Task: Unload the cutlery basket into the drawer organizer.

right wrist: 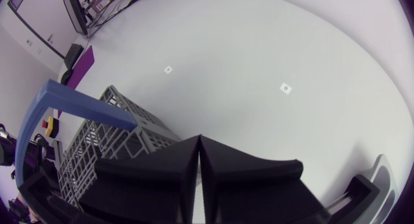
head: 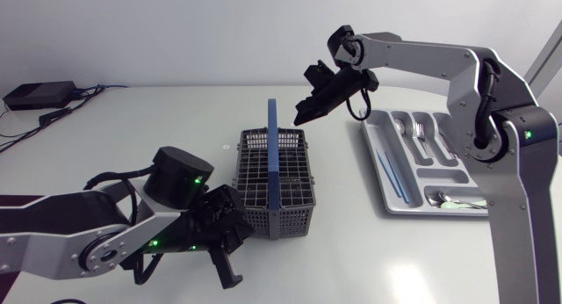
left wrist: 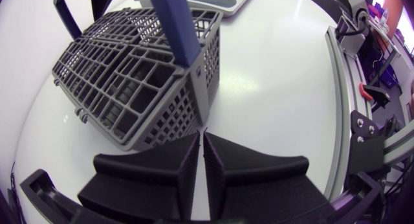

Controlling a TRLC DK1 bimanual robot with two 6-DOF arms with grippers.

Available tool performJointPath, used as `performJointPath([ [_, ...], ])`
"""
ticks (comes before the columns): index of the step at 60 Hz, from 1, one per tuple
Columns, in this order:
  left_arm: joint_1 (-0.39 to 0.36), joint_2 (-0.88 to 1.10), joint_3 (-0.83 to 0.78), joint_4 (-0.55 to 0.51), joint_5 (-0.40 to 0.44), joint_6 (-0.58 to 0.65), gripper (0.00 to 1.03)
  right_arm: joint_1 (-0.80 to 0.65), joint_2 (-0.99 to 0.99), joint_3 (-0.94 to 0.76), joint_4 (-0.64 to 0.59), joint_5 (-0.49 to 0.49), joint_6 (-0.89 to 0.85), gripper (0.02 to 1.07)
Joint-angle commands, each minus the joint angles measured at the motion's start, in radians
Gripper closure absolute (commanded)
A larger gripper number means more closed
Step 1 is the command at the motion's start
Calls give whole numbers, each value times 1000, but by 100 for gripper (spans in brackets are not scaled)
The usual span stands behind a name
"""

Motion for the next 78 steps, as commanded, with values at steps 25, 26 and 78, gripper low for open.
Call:
performJointPath([
  [25, 118, 106, 11, 135, -51, 33, 94, -4, -189, -350, 28, -41, -48, 102],
  [26, 123, 108, 12, 137, -56, 34, 94, -4, -197, -364, 32, -41, -48, 102],
  [78, 417, 267, 192, 255, -71, 25, 94, 3, -625, -954, 213, 37, 31, 102],
])
